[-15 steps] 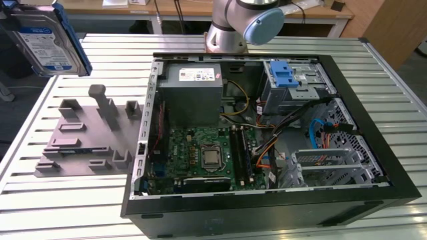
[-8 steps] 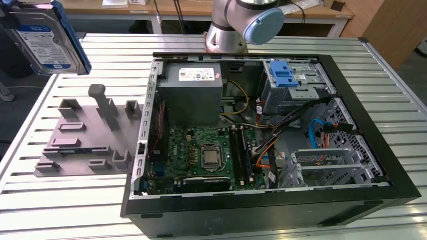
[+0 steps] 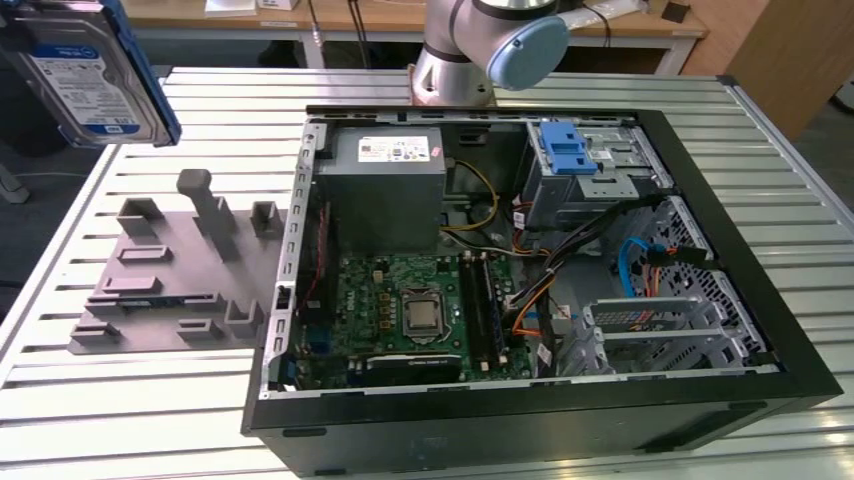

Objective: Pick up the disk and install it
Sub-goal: 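Pick up the disk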

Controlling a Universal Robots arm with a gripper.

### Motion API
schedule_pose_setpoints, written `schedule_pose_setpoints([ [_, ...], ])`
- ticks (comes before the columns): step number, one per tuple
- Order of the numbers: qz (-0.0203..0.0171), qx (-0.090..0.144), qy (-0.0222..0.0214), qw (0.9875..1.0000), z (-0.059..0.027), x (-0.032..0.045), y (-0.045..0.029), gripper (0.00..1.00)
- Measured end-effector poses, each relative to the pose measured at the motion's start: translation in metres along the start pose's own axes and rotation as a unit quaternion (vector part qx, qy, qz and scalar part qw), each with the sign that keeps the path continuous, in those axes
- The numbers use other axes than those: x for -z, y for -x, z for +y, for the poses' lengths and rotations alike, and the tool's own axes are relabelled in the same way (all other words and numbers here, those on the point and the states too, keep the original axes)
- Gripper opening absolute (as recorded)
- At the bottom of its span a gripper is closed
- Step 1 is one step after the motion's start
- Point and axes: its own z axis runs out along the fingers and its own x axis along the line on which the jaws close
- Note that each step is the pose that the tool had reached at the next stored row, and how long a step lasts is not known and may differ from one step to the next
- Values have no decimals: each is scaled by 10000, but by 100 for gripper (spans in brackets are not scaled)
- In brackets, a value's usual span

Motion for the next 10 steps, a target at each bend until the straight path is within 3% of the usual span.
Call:
schedule_pose_setpoints([
  [10, 0, 0, 0, 10000, 1, 67, 3, 36],
])
